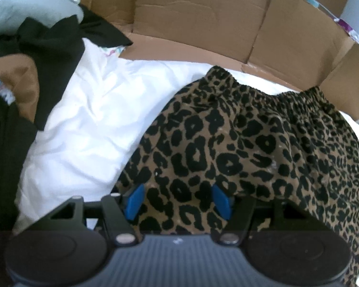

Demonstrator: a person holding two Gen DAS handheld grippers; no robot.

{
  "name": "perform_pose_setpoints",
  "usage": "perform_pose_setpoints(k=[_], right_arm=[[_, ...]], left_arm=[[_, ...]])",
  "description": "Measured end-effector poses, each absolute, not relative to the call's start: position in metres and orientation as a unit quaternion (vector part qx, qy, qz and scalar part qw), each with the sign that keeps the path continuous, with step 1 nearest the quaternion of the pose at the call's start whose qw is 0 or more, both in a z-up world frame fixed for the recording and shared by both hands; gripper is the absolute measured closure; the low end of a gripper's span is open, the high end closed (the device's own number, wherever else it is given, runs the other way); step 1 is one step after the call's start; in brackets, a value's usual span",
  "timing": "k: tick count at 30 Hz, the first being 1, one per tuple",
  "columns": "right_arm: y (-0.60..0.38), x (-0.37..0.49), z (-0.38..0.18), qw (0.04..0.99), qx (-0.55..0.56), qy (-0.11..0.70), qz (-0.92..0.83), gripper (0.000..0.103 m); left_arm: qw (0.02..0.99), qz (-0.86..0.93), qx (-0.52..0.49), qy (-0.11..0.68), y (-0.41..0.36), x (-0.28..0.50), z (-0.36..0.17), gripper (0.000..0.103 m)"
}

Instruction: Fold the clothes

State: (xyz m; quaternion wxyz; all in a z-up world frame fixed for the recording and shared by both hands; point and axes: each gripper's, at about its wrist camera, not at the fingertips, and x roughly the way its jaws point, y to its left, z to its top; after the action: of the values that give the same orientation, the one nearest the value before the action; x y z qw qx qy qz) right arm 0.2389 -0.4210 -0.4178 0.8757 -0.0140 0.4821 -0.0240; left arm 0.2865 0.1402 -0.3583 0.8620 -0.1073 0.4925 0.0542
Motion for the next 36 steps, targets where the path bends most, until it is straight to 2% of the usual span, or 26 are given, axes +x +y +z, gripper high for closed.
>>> perform_pose_setpoints(k=[15, 18, 19, 20, 33, 36], right_arm=[[-0.422, 0.252, -0.430, 0.869, -0.017, 0.495, -0.011, 0.070], [-0.423, 0.252, -0.430, 0.868, -0.011, 0.497, 0.001, 0.086], [-0.422, 0.251, -0.429, 0.867, -0.014, 0.497, 0.001, 0.102], [-0.421, 0.251, -0.429, 0.867, -0.018, 0.498, -0.001, 0.103], [-0.436, 0.247, -0.413, 0.872, -0.021, 0.487, -0.057, 0.103], [-0.447, 0.245, -0.411, 0.868, 0.024, 0.492, -0.063, 0.103]], left_arm=[[0.859, 0.054, -0.097, 0.499, 0.134, 0.289, -0.363, 0.037], [0.859, 0.052, -0.095, 0.500, 0.133, 0.289, -0.363, 0.037], [0.860, 0.052, -0.095, 0.499, 0.132, 0.289, -0.363, 0.037], [0.860, 0.052, -0.095, 0.499, 0.132, 0.288, -0.363, 0.037], [0.861, 0.049, -0.098, 0.497, 0.133, 0.287, -0.363, 0.037], [0.863, 0.047, -0.097, 0.494, 0.132, 0.287, -0.362, 0.037]])
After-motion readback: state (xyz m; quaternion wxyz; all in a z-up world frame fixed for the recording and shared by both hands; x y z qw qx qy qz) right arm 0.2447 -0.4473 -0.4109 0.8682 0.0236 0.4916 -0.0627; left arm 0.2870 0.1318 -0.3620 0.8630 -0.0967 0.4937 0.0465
